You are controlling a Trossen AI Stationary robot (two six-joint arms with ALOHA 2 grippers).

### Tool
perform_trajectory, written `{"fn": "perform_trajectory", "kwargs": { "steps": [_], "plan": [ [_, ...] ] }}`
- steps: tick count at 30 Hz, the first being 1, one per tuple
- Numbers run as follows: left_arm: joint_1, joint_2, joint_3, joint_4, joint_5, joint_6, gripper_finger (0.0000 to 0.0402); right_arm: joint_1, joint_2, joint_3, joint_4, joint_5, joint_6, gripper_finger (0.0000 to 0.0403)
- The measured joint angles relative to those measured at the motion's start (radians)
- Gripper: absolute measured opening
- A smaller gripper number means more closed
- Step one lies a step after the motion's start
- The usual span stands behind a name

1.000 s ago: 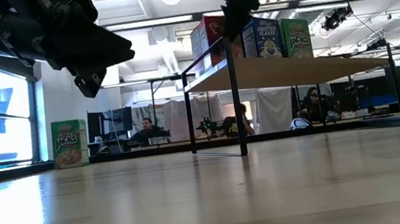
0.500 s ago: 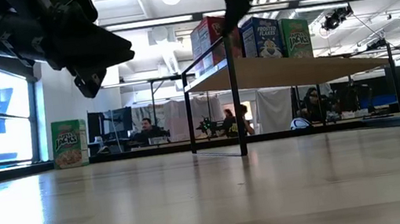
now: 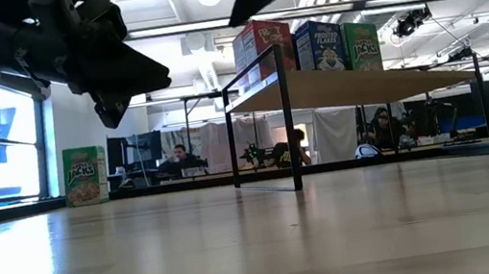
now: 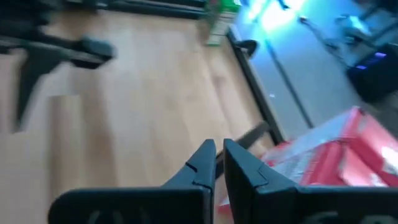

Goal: Stack cereal on shelf
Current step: Put the top red cereal box on the shelf aligned with the red cereal box, then put the red cereal box on the shelf aligned with the red cereal box

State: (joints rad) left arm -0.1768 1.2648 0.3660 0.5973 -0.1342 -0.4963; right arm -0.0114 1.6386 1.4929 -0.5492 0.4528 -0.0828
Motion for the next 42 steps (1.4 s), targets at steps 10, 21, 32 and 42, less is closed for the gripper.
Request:
{"fn": "perform_trajectory", "kwargs": {
  "steps": [10,21,32,42],
  "plan": [
    [0.000,0.000,0.000,-0.003,0.001,0.000,0.0053,-0.047,0.009,0.000,0.017,0.094,0.058,0.0012],
    [0.000,0.000,0.000,-0.017,0.001,0.000,0.0053,-0.051,0.007,0.000,0.047,0.096,0.055,0.0012],
    [-0.001,0.000,0.000,-0.032,0.082,-0.032,0.0053,0.112,-0.124,-0.109,0.042,-0.117,0.024,0.0002],
    [-0.010,0.000,0.187,-0.389,0.120,0.024,0.0015,0.239,-0.333,-0.571,0.563,-0.086,0.108,0.0000]
  ]
}}
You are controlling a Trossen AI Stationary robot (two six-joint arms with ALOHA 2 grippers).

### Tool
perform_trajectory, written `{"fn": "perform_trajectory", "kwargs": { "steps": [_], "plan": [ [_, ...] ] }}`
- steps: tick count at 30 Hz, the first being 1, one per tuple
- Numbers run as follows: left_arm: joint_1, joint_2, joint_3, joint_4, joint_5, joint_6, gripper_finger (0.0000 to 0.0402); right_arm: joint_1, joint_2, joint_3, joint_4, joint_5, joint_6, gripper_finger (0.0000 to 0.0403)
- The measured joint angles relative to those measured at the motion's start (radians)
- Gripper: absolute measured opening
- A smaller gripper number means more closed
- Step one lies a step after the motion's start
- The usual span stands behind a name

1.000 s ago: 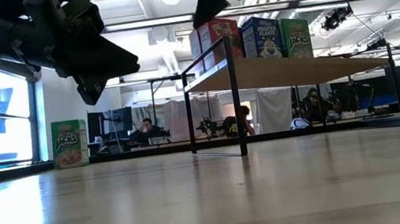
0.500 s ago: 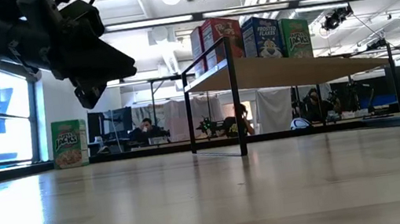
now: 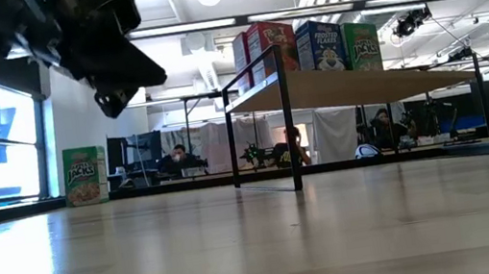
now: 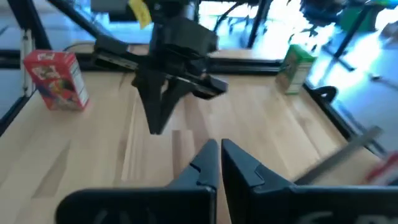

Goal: Stack cereal on shelf
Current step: Put the red cereal box on the shelf aligned with the red cereal box

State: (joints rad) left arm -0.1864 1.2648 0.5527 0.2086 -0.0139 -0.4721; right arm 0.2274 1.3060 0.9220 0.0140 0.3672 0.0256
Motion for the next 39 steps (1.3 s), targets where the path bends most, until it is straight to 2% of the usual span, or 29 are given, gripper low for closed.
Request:
{"fn": "perform_trajectory", "kwargs": {
  "steps": [4,9,12,16,23,26,31,36,39],
  "plan": [
    [-0.018,0.000,0.148,-0.294,-0.016,-0.027,0.0002,0.044,-0.063,-0.170,0.184,0.071,0.001,0.0000],
    [-0.069,0.000,0.326,-0.666,-0.017,-0.154,0.0000,0.077,-0.122,-0.339,0.368,0.078,0.030,0.0000],
    [-0.113,0.000,0.406,-0.843,-0.015,-0.306,0.0000,0.106,-0.149,-0.409,0.436,0.093,0.046,0.0000],
    [-0.184,0.000,0.515,-1.006,-0.016,-0.594,0.0006,0.151,-0.175,-0.461,0.480,0.129,0.025,0.0000],
    [-0.322,0.054,0.685,-1.122,0.002,-1.024,0.0083,0.194,-0.202,-0.469,0.481,0.137,0.020,0.0000],
    [-0.378,0.133,0.762,-1.233,0.019,-1.106,0.0123,0.216,-0.201,-0.469,0.470,0.137,0.020,0.0000],
    [-0.433,0.275,0.886,-1.389,0.134,-1.222,0.0181,0.227,-0.201,-0.469,0.446,0.138,0.011,0.0000],
    [-0.476,0.371,0.969,-1.443,0.211,-1.361,0.0228,0.227,-0.201,-0.469,0.417,0.138,0.008,0.0000],
    [-0.502,0.392,0.980,-1.430,0.220,-1.447,0.0253,0.227,-0.201,-0.469,0.413,0.135,0.008,0.0000]
  ]
}}
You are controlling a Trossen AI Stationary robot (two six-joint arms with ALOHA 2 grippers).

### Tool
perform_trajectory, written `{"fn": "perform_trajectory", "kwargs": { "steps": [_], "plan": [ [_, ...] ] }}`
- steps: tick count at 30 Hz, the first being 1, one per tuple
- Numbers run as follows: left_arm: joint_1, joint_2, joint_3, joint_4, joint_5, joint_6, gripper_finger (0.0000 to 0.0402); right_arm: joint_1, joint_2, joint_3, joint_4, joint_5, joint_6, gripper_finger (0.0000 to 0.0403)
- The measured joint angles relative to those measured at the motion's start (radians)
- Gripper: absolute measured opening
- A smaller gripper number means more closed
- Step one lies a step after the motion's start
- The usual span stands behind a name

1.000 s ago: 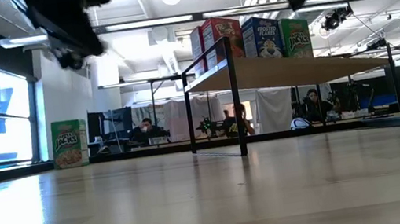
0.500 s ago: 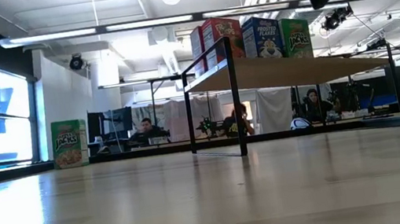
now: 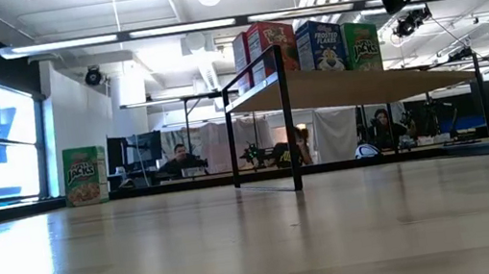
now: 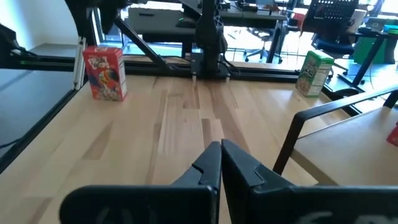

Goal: Stack cereal on shelf
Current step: Put the red cereal box on the shelf aligned with the red cereal box

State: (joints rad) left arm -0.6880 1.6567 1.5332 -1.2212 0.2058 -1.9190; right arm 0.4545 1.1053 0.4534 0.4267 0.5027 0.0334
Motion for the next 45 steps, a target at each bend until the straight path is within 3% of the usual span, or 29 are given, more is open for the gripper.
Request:
{"fn": "perform_trajectory", "kwargs": {
  "steps": [6,11,19,26,45],
  "plan": [
    [-0.120,0.003,0.001,0.002,-0.055,-0.237,0.0297,0.000,0.000,-0.011,0.001,-0.007,-0.012,0.0000],
    [-0.219,0.004,-0.010,-0.012,-0.125,-0.437,0.0308,-0.001,0.001,-0.012,0.000,-0.010,-0.015,0.0000],
    [-0.216,0.054,-0.032,-0.026,-0.133,-0.433,0.0308,-0.001,0.001,-0.012,0.004,-0.011,-0.015,0.0000],
    [-0.236,0.082,-0.032,-0.038,-0.047,-0.464,0.0308,-0.001,0.001,-0.012,0.004,-0.013,-0.015,0.0000],
    [-0.241,0.171,-0.032,-0.015,-0.032,-0.479,0.0292,-0.001,0.001,-0.012,0.004,-0.013,-0.015,0.0000]
  ]
}}
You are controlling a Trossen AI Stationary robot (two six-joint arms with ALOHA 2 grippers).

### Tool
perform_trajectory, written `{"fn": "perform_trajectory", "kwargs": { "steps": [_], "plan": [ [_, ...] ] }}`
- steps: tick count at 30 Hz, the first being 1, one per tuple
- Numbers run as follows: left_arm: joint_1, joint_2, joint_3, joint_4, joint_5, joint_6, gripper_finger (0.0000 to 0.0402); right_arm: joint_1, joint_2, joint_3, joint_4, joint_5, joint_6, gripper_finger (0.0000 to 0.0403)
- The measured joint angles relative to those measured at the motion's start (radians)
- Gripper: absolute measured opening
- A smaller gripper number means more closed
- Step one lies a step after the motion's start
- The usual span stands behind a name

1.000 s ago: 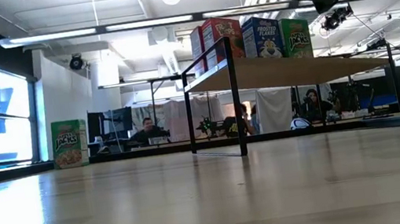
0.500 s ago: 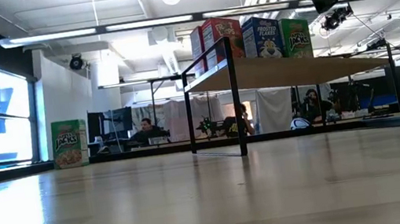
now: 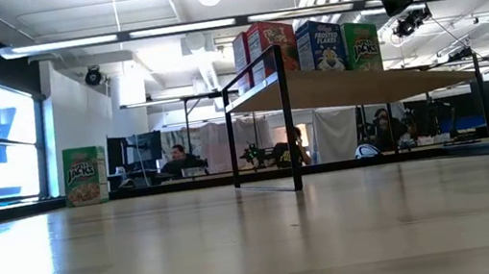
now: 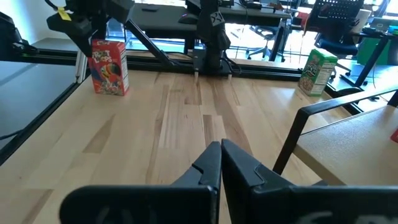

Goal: Stack cereal on shelf
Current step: Put the red cereal box on the shelf aligned with the red cereal box

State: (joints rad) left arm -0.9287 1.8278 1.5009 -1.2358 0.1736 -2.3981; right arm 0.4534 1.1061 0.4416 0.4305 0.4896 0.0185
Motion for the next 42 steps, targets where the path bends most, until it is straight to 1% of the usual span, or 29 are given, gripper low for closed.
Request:
{"fn": "perform_trajectory", "kwargs": {
  "steps": [4,9,14,18,21,23,26,29,33,37,42],
  "plan": [
    [-0.001,0.000,0.000,0.000,-0.026,0.007,0.0269,0.000,0.000,0.000,0.000,0.000,0.000,0.0000],
    [-0.001,0.000,0.000,-0.001,-0.055,0.020,0.0231,0.000,0.000,0.000,0.000,0.000,0.000,0.0000],
    [0.005,-0.002,0.000,-0.003,-0.107,0.053,0.0196,0.000,0.000,0.000,0.000,0.001,0.000,0.0000],
    [0.025,-0.020,0.000,-0.007,-0.147,0.115,0.0175,0.000,0.000,0.000,0.000,0.001,0.000,0.0000],
    [0.065,-0.048,0.000,-0.008,-0.202,0.206,0.0166,0.000,0.000,0.000,0.000,0.001,0.000,0.0000],
    [0.105,-0.069,0.000,-0.008,-0.240,0.298,0.0164,0.000,0.000,0.000,0.000,0.001,0.000,0.0000],
    [0.186,-0.099,0.000,-0.007,-0.266,0.476,0.0164,0.000,0.000,0.000,0.000,0.003,0.002,0.0000],
    [0.289,-0.126,0.000,0.010,-0.291,0.695,0.0164,0.000,0.000,0.000,0.000,0.004,0.001,0.0000],
    [0.430,-0.154,0.013,0.066,-0.292,1.001,0.0163,0.000,0.000,0.000,-0.002,0.003,0.001,0.0000],
    [0.559,-0.160,0.089,0.078,-0.287,1.286,0.0163,0.001,-0.001,0.000,-0.008,-0.006,0.003,0.0000],
    [0.697,-0.161,0.213,0.079,-0.280,1.587,0.0163,0.001,-0.021,0.000,-0.008,-0.031,0.006,0.0000]
  ]
}}
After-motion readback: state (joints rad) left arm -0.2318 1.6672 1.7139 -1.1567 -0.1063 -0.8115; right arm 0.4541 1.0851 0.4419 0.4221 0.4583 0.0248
